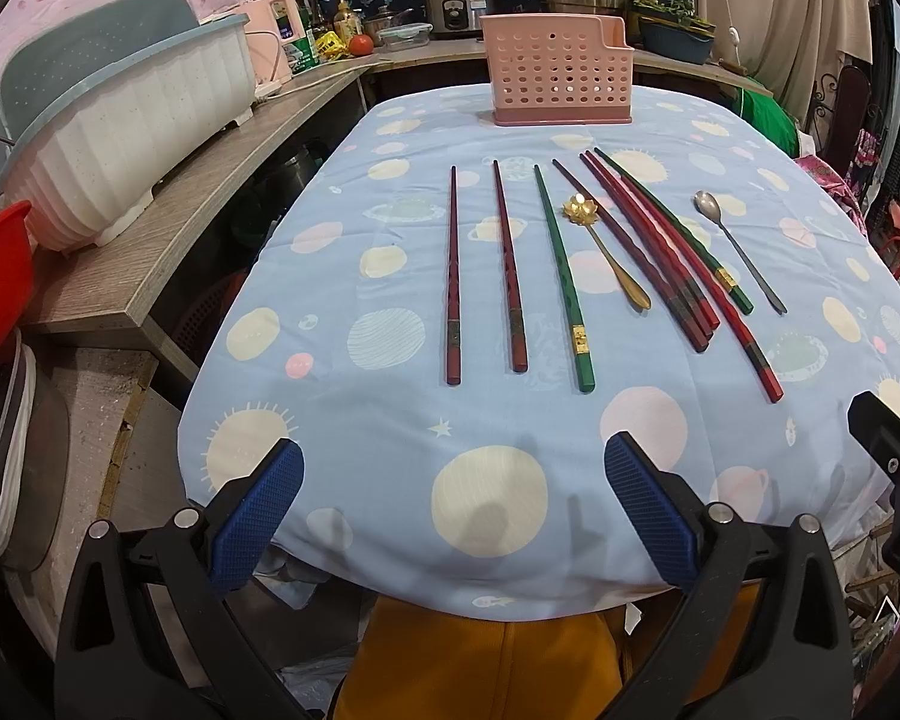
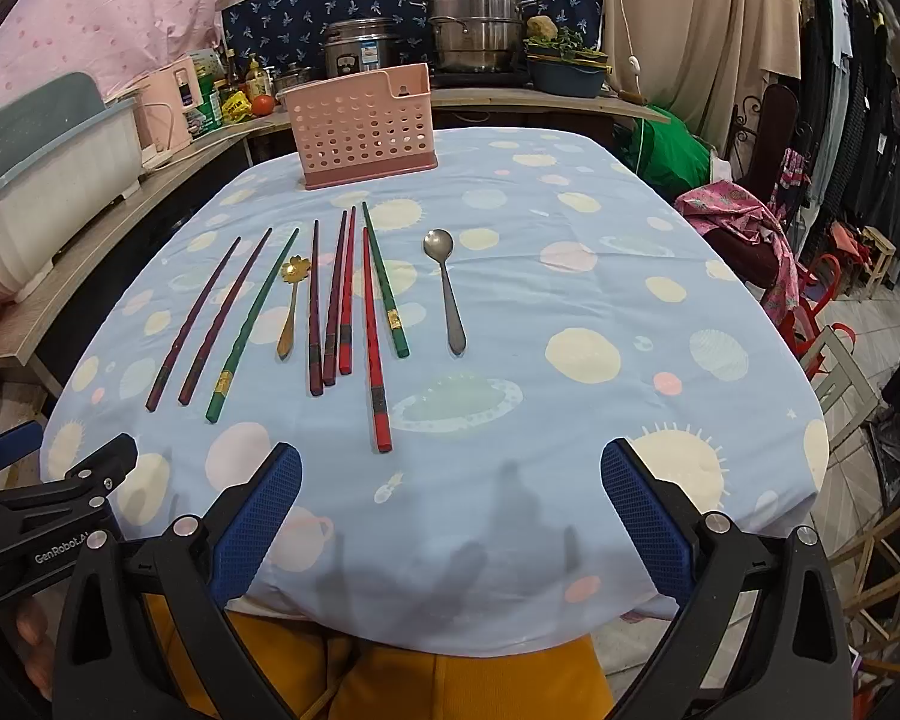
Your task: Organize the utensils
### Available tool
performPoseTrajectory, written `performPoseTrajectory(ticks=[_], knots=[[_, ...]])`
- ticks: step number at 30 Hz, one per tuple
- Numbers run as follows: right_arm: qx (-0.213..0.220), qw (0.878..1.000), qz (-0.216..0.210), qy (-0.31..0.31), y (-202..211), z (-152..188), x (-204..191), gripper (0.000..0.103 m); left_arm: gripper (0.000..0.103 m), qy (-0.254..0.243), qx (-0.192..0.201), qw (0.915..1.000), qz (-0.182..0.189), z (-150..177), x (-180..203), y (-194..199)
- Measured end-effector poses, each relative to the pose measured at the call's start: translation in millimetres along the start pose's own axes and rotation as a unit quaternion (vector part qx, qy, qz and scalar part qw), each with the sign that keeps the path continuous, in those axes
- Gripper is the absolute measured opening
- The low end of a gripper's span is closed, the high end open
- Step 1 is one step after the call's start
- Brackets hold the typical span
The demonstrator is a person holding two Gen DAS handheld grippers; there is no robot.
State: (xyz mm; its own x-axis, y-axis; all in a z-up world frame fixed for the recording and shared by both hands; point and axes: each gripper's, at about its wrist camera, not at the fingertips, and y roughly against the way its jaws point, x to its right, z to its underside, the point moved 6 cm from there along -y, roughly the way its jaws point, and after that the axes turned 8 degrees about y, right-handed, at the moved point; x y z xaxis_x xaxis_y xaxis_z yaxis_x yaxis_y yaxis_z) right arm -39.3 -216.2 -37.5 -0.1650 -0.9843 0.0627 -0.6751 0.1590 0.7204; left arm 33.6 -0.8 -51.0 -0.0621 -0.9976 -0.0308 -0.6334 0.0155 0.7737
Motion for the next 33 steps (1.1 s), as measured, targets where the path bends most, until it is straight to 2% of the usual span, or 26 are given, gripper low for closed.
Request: performPoseTrajectory(ticks=[33], knots=[[-0.009,1.000,0.002,-0.005,-8.6,4.2,4.0,0.096,0.096,0.008,-0.008,0.9999,0.007,0.4,-2.5,-7.4]])
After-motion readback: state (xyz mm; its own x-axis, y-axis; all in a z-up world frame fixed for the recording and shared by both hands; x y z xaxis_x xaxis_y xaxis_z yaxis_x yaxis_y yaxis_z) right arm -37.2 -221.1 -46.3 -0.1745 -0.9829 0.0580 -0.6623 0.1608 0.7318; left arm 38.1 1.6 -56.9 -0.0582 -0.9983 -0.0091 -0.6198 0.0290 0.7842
